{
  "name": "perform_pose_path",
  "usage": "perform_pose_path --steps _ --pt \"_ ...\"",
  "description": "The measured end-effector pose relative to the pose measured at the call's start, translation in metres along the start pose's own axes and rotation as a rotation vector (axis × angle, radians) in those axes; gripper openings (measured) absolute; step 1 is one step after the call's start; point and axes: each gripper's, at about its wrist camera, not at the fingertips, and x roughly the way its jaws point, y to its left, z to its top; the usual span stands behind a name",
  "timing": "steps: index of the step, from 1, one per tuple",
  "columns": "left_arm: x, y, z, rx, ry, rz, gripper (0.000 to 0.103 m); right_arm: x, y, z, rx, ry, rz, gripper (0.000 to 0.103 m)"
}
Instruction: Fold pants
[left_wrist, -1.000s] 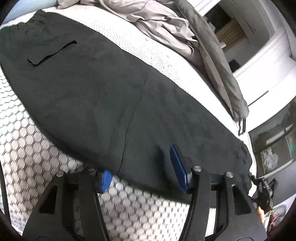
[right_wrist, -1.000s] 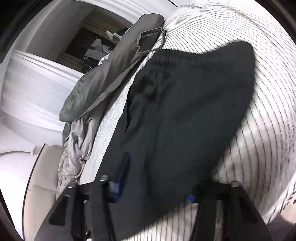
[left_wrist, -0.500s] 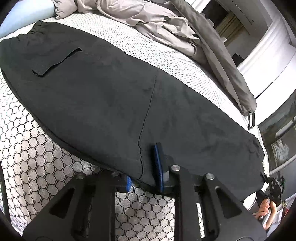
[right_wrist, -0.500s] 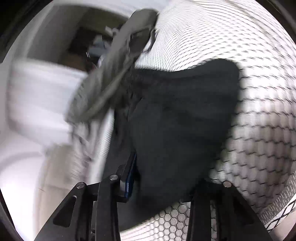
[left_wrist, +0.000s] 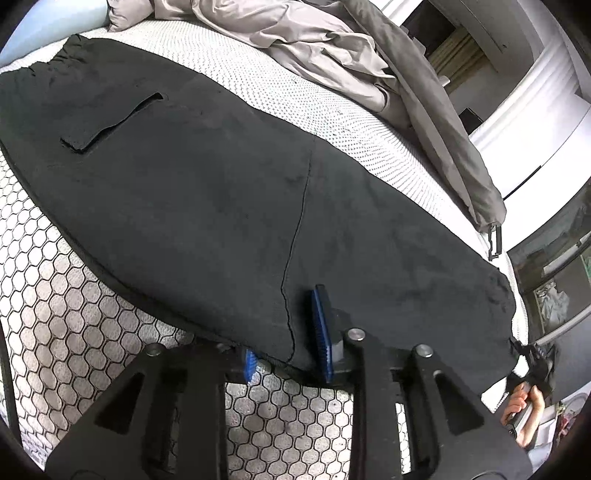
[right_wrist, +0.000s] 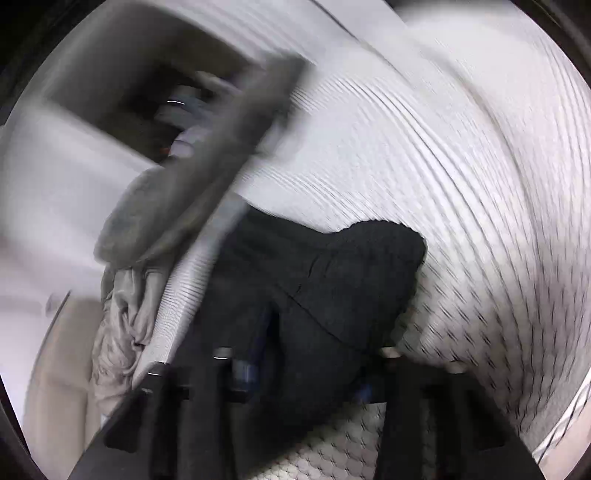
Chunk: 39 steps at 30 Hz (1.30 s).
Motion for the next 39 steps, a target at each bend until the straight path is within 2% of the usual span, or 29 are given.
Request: perform_pose_path --steps 1,3,5,8,10,11,12,13,15,17,20,21,23,24,26,29,33,36,37,39 --pt "0.0 0.002 0.001 -0.021 0.004 -0.016 0.023 -0.006 -0.008 -0.002 0.046 -0.018 0.063 0.042" --pt "0.001 0.008 0.005 -0.057 0.017 -0.042 0.025 -0.02 -0.01 -0.009 0.062 -0.018 0.106 0.046" --pt "0.002 0.01 0.007 -0.081 0.02 -0.052 0.026 -0.029 -0.01 -0.026 0.077 0.023 0.178 0.053" --pt "0.005 0.008 0.008 -0.089 0.012 -0.036 0.027 -0.022 -0.008 -0.056 0.127 0.127 0.28 0.053" --pt "0.007 0.006 0.009 -0.091 0.001 -0.022 0.027 -0.012 0.003 -0.063 0.074 0.131 0.254 0.052" --pt "0.009 0.005 0.01 -0.088 -0.006 -0.011 0.027 -0.009 0.009 -0.063 0.042 0.113 0.228 0.042" --pt "0.01 0.005 0.01 -0.083 -0.009 -0.006 0.027 -0.004 0.018 -0.062 -0.003 0.085 0.196 0.027" --pt "0.011 0.005 0.012 -0.077 -0.016 -0.002 0.027 0.001 0.023 -0.059 -0.018 0.075 0.17 0.021" --pt "0.01 0.007 0.015 -0.07 -0.042 0.011 0.015 0.011 0.03 -0.053 -0.017 0.058 0.157 0.008" --pt "0.003 0.009 0.015 -0.071 -0.043 -0.001 0.013 0.0 0.03 -0.057 -0.031 0.036 0.166 0.006" --pt "-0.005 0.008 0.016 -0.013 -0.02 0.001 0.014 -0.019 0.03 -0.049 -0.047 -0.022 0.156 0.006" --pt "-0.001 0.012 0.017 -0.011 -0.001 0.012 0.017 -0.016 0.027 -0.046 -0.035 -0.014 0.138 0.006" --pt "0.01 0.024 0.023 -0.048 0.051 -0.024 0.017 -0.002 0.006 -0.046 0.047 0.064 0.133 0.007" --pt "0.009 0.029 0.026 -0.064 0.047 -0.043 0.017 0.003 -0.006 -0.045 0.101 0.092 0.162 0.007" --pt "0.003 0.035 0.034 -0.085 0.034 -0.031 0.018 0.0 -0.014 -0.045 0.126 0.095 0.209 0.009" --pt "-0.003 0.052 0.049 -0.131 -0.034 0.047 0.021 -0.008 -0.012 -0.047 0.113 0.091 0.215 0.016" --pt "-0.003 0.072 0.057 -0.202 -0.053 0.031 0.01 -0.008 -0.011 -0.052 0.101 0.097 0.201 0.017" --pt "-0.021 0.057 0.049 -0.084 -0.084 0.07 0.01 0.0 -0.002 -0.05 0.097 0.099 0.197 0.017" --pt "-0.024 0.057 0.048 -0.069 -0.085 0.068 0.011 0.0 -0.001 -0.05 0.096 0.099 0.197 0.017" --pt "-0.023 0.067 0.047 -0.075 -0.056 0.101 0.019 -0.001 0.0 -0.049 0.094 0.102 0.194 0.017"
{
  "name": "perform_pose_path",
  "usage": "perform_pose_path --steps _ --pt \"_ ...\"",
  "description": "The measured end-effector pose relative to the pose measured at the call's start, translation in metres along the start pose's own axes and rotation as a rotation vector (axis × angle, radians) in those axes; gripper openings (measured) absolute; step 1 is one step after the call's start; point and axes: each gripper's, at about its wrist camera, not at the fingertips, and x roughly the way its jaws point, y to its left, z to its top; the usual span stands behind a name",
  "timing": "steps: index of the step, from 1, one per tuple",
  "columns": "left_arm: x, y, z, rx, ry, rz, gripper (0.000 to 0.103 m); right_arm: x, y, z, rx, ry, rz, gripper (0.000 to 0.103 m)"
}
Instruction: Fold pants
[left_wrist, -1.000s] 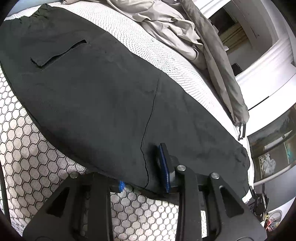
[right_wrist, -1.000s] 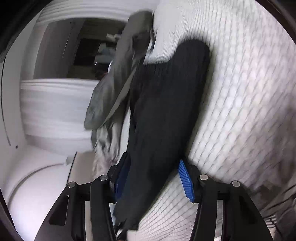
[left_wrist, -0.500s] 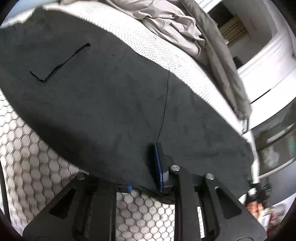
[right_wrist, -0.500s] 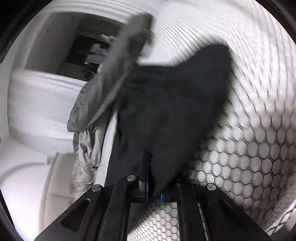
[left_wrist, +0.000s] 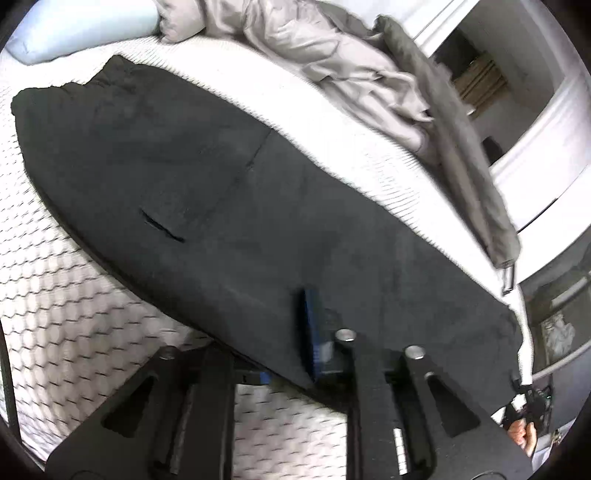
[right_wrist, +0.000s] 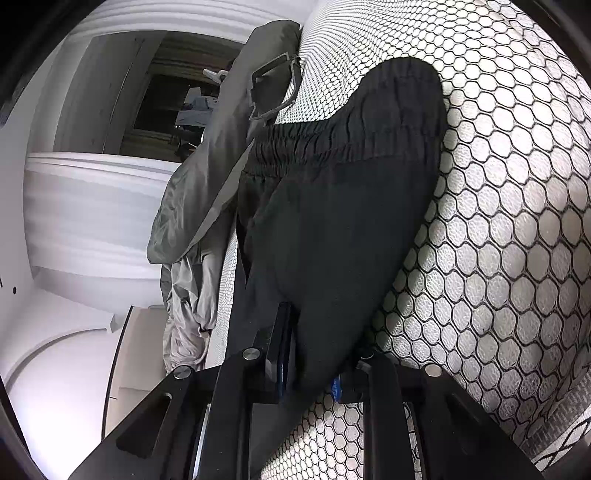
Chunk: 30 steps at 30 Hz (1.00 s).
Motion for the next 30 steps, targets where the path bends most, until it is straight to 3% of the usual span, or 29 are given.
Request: perform_pose_path --steps 3,6,8,10,12,16,19,22,23,25,26,27,30 --pt "0.002 0.014 0.011 -0.043 0.022 -0.052 0.02 -0.003 -0.002 0.001 -0.004 0.003 -0.007 0.017" --pt "-0.012 0.03 0.019 -0.08 -0.013 -0.036 0.035 -0.003 -0.003 0.002 0.006 0.005 0.0 0.017" --pt "-0.017 0.047 0.025 -0.127 -0.063 -0.013 0.039 -0.004 -0.004 0.002 0.01 0.009 0.003 0.017" --pt "-0.013 0.065 0.034 -0.187 -0.085 0.024 0.029 -0.003 -0.005 0.002 0.008 0.01 0.001 0.017" --pt "-0.015 0.075 0.036 -0.213 -0.071 -0.021 0.017 -0.002 -0.003 0.001 -0.005 0.008 -0.008 0.017" --pt "-0.033 0.063 0.028 -0.075 -0.105 0.038 0.016 -0.003 -0.003 0.001 -0.015 0.01 -0.007 0.017" --pt "-0.028 0.076 0.035 -0.143 -0.06 -0.012 0.024 -0.001 -0.002 0.002 -0.02 0.012 -0.015 0.017" --pt "-0.046 0.093 0.035 -0.198 -0.081 -0.054 0.046 -0.001 -0.002 0.002 -0.018 0.012 -0.012 0.017" --pt "-0.054 0.102 0.036 -0.219 -0.113 -0.05 0.055 -0.002 -0.003 0.002 -0.015 0.012 -0.01 0.017" --pt "-0.059 0.119 0.048 -0.273 -0.18 0.029 0.057 -0.002 -0.004 0.003 -0.013 0.014 -0.008 0.017" --pt "-0.054 0.129 0.054 -0.296 -0.178 0.064 0.052 -0.001 -0.003 0.003 -0.014 0.014 -0.01 0.017" --pt "-0.047 0.138 0.06 -0.318 -0.152 0.072 0.035 -0.001 -0.002 0.003 -0.02 0.013 -0.017 0.017" --pt "-0.038 0.156 0.071 -0.34 -0.103 0.046 0.007 0.0 -0.002 0.003 -0.035 0.011 -0.027 0.017"
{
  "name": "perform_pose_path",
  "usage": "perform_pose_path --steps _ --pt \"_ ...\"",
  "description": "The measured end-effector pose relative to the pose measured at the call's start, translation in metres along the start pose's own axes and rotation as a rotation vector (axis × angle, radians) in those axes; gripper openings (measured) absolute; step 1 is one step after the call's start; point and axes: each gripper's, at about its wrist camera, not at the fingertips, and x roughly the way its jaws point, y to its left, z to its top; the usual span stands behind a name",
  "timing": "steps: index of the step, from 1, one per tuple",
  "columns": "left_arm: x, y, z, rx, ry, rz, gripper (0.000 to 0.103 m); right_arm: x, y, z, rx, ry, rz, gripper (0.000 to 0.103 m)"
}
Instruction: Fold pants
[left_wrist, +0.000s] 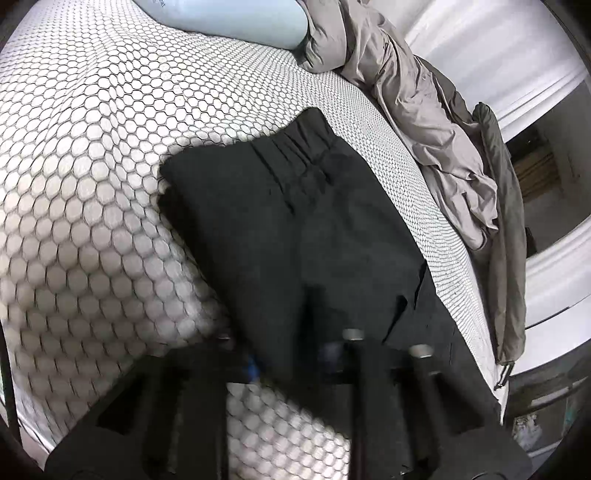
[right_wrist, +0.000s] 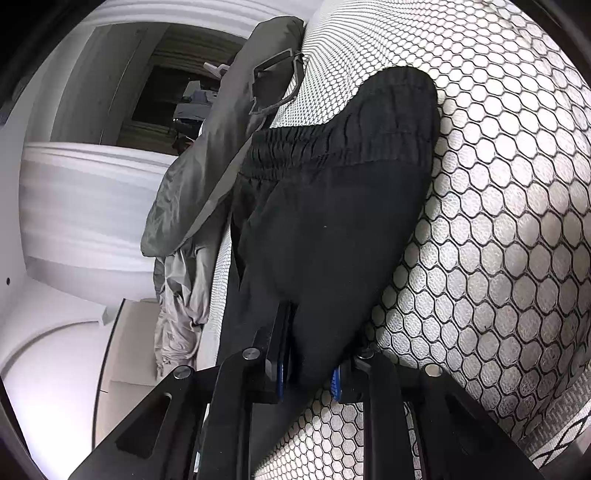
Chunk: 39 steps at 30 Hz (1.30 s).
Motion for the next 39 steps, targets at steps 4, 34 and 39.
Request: perform_pose_path --steps 4,34,39 --pt "-0.019 0.006 0.004 0.02 -0.063 0.004 0.005 -0.003 -0.004 0.0 0.007 0.003 0.013 0.017" --pt "-0.021 0.041 0.011 -0.108 -0.051 0.04 0.012 -0.032 0.042 0.021 -0.259 -0.122 -0.204 0.013" --pt "-0.04 0.023 0.004 -0.036 -0.093 0.109 0.024 -0.038 0.007 0.027 -0.094 -0.046 -0.153 0.033"
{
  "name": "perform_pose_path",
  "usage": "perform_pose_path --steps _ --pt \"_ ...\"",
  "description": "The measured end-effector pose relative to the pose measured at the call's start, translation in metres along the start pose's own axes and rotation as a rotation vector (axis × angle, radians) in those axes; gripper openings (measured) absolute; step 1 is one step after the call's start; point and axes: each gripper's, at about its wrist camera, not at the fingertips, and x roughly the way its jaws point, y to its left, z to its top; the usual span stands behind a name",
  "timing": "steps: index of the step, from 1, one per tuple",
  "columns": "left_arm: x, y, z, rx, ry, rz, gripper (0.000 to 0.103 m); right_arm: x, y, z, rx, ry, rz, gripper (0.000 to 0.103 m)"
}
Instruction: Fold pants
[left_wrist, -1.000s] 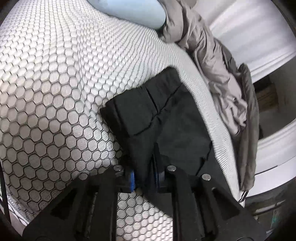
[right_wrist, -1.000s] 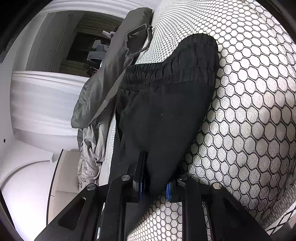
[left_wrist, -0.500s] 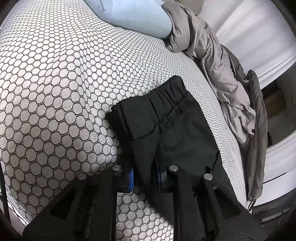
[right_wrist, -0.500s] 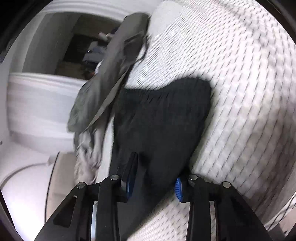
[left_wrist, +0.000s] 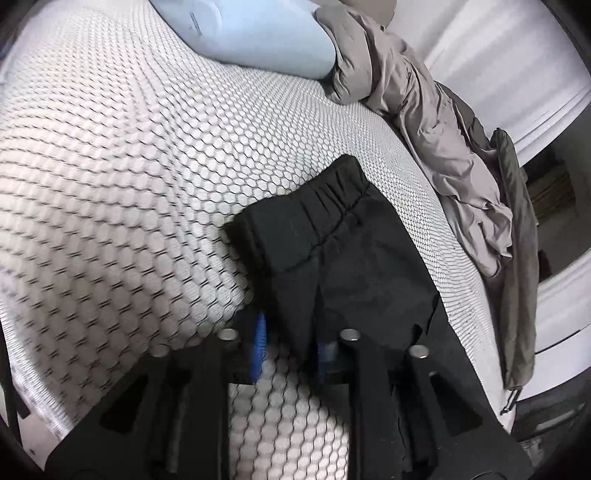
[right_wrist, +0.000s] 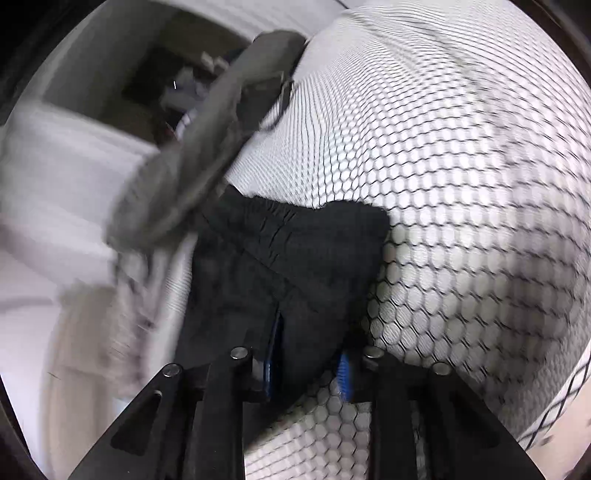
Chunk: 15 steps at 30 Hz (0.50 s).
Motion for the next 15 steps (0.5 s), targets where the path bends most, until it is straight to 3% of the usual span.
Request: perform_pose_path --steps 2,5,7,9,15 --pt "-0.019 0.002 -0.004 -0.004 -0.039 0.01 0.03 -0.015 -0.006 -0.001 0.043 -0.022 0.029 0.046" --pt "-0.049 0.003 -0.011 0.036 -0.111 0.015 0.047 -0.037 -0.02 -0.001 0.086 -0.082 0.01 0.048" --pt "-0.065 -0.001 -0.016 0.054 -0.141 -0.01 0.051 -0.043 -0.031 0.0 0.137 -0.105 0.032 0.048" --pt "-0.073 -0.01 -0.02 0.065 -0.139 -0.039 0.061 -0.046 -0.03 0.003 0.137 -0.113 0.041 0.041" --pt "-0.066 -0.085 -0.049 0.211 -0.063 -0.185 0.084 -0.036 -0.026 0.01 0.128 -0.065 0.098 0.042"
